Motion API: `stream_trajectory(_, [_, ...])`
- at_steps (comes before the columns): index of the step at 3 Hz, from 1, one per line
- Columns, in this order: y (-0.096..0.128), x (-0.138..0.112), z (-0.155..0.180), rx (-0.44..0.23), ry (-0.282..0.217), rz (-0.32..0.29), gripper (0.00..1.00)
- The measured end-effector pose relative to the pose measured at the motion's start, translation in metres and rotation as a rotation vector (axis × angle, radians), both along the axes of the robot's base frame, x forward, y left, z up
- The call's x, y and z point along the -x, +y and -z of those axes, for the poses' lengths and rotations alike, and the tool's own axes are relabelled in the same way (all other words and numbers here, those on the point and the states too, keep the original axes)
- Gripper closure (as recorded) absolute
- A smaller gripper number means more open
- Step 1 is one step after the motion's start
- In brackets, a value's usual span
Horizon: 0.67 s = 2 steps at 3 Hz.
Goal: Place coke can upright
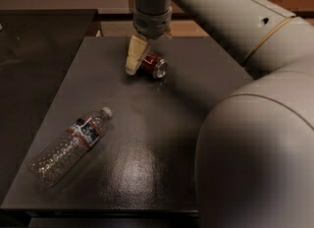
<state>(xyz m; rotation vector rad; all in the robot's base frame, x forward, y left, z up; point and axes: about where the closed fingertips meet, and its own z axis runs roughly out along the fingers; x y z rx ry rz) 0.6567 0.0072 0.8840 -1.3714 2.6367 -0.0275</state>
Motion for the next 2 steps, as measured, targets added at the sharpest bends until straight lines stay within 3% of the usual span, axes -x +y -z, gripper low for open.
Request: stream_trajectory(2, [0.019,-0.020,0.018,0.050,0.023,0.017,0.00])
